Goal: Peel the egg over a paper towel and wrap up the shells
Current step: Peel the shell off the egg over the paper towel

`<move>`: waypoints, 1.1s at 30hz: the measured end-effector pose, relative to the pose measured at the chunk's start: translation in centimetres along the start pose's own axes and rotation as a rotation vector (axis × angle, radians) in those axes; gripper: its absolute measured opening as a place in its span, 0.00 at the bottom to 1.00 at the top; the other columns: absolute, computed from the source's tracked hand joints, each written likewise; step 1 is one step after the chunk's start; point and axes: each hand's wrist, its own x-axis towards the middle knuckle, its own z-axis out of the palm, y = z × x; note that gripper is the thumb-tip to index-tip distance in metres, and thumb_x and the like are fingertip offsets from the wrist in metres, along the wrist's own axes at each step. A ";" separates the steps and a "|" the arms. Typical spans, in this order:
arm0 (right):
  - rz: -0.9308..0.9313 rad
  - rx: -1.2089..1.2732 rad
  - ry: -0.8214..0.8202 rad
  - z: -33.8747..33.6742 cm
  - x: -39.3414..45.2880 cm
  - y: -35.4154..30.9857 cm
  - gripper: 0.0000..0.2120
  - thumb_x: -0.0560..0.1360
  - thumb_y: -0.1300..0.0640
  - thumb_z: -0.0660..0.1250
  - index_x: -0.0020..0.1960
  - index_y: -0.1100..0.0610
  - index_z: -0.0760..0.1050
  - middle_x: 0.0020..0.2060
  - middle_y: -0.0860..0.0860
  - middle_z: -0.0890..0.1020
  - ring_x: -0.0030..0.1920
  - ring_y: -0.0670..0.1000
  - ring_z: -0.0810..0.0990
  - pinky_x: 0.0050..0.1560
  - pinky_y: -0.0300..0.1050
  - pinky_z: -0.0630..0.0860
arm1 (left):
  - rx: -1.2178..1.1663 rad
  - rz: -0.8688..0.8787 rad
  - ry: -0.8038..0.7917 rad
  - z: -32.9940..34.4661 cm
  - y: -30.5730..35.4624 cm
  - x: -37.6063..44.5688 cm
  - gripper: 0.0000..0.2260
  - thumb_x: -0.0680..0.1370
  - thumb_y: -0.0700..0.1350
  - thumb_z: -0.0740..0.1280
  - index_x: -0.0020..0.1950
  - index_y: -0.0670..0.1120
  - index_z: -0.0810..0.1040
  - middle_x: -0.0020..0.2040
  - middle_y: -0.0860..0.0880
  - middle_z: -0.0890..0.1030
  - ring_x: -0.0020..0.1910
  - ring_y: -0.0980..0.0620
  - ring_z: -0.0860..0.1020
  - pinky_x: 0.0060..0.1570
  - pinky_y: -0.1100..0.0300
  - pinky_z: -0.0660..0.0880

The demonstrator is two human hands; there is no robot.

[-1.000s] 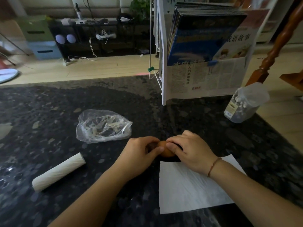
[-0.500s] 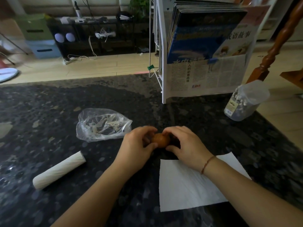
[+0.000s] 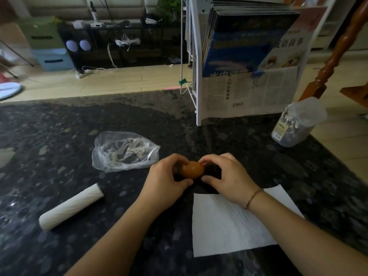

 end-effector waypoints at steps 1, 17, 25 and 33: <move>0.007 0.031 -0.004 0.1 0.0 0.0 0.15 0.72 0.47 0.71 0.56 0.37 0.73 0.48 0.39 0.72 0.51 0.40 0.72 0.52 0.35 0.69 | -0.025 -0.023 0.013 0.0 0.1 0.0 0.19 0.68 0.53 0.78 0.54 0.61 0.75 0.49 0.60 0.80 0.47 0.63 0.78 0.45 0.70 0.72; -0.019 -0.147 0.042 0.0 -0.2 0.6 0.10 0.72 0.46 0.71 0.53 0.42 0.78 0.54 0.40 0.79 0.63 0.46 0.70 0.62 0.43 0.65 | 0.172 0.031 -0.045 0.8 1.4 0.6 0.25 0.68 0.51 0.78 0.62 0.61 0.74 0.57 0.56 0.80 0.57 0.51 0.76 0.61 0.45 0.73; 0.016 0.323 0.194 -4.0 -2.5 -1.3 0.08 0.71 0.45 0.67 0.47 0.45 0.81 0.42 0.39 0.82 0.48 0.39 0.79 0.47 0.33 0.74 | -0.653 0.017 -0.024 0.1 3.6 0.3 0.27 0.65 0.41 0.81 0.57 0.61 0.76 0.57 0.54 0.83 0.58 0.56 0.81 0.54 0.60 0.80; -0.079 0.263 0.372 -7.2 -6.6 -2.9 0.12 0.70 0.41 0.65 0.47 0.45 0.81 0.42 0.38 0.82 0.49 0.39 0.80 0.50 0.27 0.74 | -0.790 0.150 -0.207 1.1 5.3 -2.3 0.25 0.72 0.39 0.74 0.66 0.57 0.76 0.65 0.53 0.78 0.65 0.50 0.77 0.57 0.58 0.78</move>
